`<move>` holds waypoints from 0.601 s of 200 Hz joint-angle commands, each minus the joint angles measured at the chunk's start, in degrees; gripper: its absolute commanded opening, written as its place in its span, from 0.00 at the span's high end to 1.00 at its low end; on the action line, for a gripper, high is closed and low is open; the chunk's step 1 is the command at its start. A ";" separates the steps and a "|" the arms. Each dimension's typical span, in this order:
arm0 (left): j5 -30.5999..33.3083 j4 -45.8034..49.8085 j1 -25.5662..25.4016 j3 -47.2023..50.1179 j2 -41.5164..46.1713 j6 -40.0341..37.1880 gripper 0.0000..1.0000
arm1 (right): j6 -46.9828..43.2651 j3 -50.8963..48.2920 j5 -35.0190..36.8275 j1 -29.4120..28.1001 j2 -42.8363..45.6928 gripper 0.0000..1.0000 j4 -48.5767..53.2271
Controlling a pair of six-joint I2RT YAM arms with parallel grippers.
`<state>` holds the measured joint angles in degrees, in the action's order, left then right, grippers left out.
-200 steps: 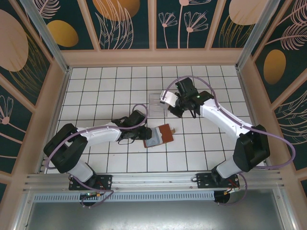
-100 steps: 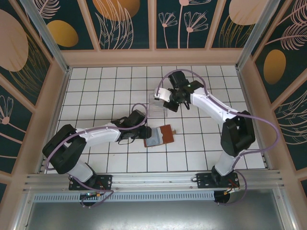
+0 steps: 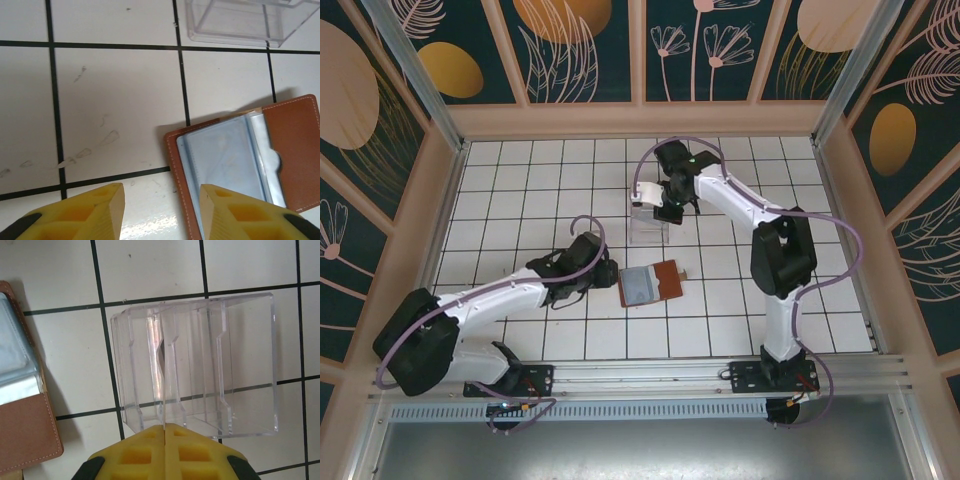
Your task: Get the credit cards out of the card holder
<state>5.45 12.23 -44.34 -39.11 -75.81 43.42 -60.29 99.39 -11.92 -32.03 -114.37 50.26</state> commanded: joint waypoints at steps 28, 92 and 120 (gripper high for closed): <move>2.90 1.84 0.48 1.52 2.48 2.29 0.55 | -3.30 3.45 1.92 -1.05 -3.69 1.00 4.38; 3.69 2.24 0.58 1.67 3.44 2.62 0.55 | -3.43 3.73 4.81 -2.32 -8.06 1.00 4.94; 3.86 2.45 0.62 1.41 3.32 2.63 0.55 | -3.34 3.95 5.27 -2.81 -9.27 1.00 4.68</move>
<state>8.05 13.37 -44.14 -37.80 -73.30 45.32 -62.74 102.15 -8.56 -34.35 -121.27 52.95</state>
